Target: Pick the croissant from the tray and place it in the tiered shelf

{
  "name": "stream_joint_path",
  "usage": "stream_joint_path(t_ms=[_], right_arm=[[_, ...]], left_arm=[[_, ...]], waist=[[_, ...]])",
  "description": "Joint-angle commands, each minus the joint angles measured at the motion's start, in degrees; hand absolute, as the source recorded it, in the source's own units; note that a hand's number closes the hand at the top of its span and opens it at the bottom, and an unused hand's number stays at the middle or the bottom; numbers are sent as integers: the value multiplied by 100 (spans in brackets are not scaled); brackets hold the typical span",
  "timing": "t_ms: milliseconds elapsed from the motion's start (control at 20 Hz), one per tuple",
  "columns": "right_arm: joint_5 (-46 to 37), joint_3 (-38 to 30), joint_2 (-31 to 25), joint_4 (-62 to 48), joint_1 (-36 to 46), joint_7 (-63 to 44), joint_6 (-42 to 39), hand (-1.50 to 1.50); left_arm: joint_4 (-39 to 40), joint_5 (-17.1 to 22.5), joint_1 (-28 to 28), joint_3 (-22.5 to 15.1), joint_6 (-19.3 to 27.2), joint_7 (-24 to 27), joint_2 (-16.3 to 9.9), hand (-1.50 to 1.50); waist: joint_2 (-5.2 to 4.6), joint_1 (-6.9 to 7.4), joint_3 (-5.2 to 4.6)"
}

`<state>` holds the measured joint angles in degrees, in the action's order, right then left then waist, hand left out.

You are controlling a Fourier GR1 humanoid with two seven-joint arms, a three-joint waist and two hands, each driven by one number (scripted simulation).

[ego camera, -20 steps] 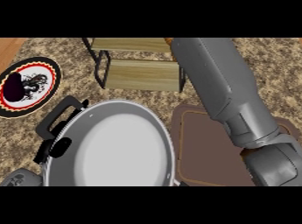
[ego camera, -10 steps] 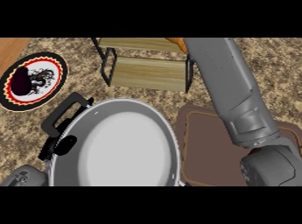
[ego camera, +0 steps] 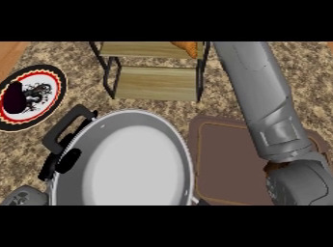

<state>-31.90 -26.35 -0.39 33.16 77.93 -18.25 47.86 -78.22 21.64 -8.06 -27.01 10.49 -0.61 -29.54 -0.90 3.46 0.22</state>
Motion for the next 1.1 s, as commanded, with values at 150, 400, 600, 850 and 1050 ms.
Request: stream_joint_path(t_ms=[150,400,600,850,1050], right_arm=[[-87,-178,-447,552,-544,-307,746,-150],[-317,163,-550,1571,-1562,-837,108,-150],[-250,528,-645,2968,-2366,-986,-684,-150],[-112,856,-744,4705,-3699,-1371,-1578,-150],[98,972,-1121,6137,-4503,-1866,-2423,-150]], left_arm=[[222,-163,240,194,292,170,95,0],[268,-87,744,414,154,473,-75,0],[69,-146,600,450,277,213,-20,0],[-137,-317,629,311,435,44,144,0],[180,-351,576,453,250,212,160,0]], waist=[[146,-458,-23],[246,-678,-26],[235,-715,-24],[215,-685,-23],[168,-620,-28]])
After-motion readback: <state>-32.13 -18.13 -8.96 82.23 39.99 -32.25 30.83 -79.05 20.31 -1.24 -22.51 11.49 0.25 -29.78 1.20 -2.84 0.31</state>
